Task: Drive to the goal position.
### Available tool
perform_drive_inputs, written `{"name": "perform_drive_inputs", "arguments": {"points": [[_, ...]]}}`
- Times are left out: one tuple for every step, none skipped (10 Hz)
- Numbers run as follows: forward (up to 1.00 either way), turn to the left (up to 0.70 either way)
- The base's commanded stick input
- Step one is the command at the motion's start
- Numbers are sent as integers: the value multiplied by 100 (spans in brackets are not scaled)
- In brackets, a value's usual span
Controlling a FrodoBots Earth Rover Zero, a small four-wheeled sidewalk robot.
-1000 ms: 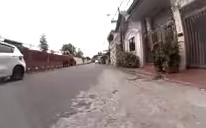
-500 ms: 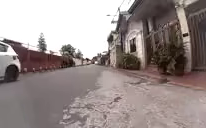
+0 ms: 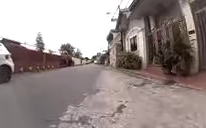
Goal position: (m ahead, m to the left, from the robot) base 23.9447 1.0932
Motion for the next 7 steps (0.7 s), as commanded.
{"name": "perform_drive_inputs", "arguments": {"points": [[70,0],[70,0],[70,0],[70,0],[70,0],[70,0],[70,0]]}}
